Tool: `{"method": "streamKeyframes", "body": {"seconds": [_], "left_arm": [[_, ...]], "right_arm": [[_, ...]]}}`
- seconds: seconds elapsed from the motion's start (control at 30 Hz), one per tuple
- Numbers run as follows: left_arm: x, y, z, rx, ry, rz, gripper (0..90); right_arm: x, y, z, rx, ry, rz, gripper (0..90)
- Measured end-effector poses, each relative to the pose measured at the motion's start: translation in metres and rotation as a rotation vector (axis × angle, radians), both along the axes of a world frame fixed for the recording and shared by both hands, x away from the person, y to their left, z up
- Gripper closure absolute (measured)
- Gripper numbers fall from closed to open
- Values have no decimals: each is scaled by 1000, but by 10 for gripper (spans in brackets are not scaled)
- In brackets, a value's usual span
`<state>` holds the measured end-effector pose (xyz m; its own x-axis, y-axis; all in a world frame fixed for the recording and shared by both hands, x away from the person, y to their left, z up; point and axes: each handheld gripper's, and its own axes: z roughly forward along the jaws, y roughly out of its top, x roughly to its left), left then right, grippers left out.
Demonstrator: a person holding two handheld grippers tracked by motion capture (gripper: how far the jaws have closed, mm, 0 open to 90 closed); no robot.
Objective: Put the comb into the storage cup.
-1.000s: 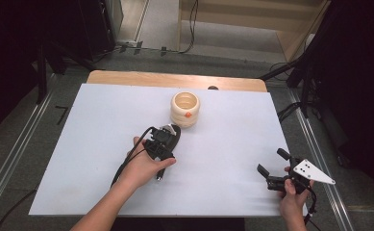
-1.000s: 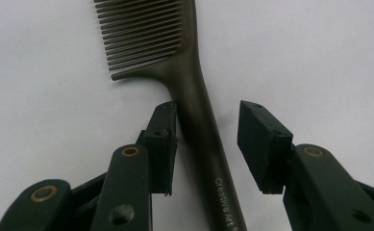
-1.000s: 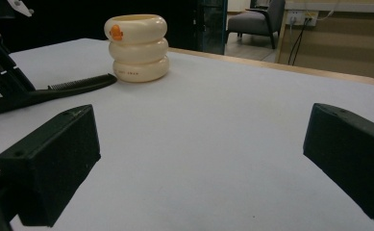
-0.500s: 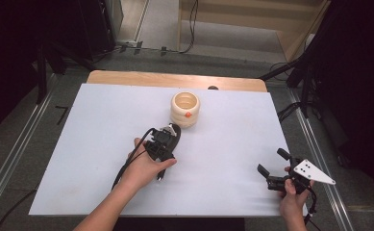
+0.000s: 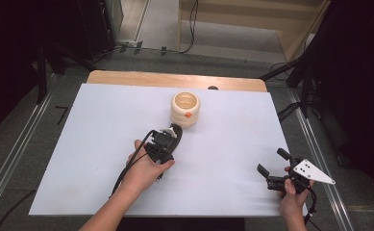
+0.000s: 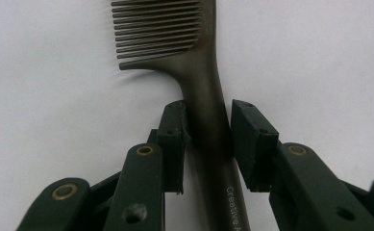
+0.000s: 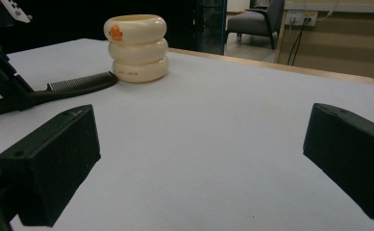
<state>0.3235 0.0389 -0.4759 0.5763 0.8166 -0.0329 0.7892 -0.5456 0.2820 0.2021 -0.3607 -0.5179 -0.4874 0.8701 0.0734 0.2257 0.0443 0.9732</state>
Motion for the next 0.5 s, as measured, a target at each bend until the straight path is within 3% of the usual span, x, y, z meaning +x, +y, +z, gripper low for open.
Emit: {"method": "streamKeyframes", "body": {"seconds": [0.5], "left_arm": [[0, 5, 0, -18, -3, -6, 730]], "right_arm": [[0, 0, 0, 6, 1, -1, 0]]}}
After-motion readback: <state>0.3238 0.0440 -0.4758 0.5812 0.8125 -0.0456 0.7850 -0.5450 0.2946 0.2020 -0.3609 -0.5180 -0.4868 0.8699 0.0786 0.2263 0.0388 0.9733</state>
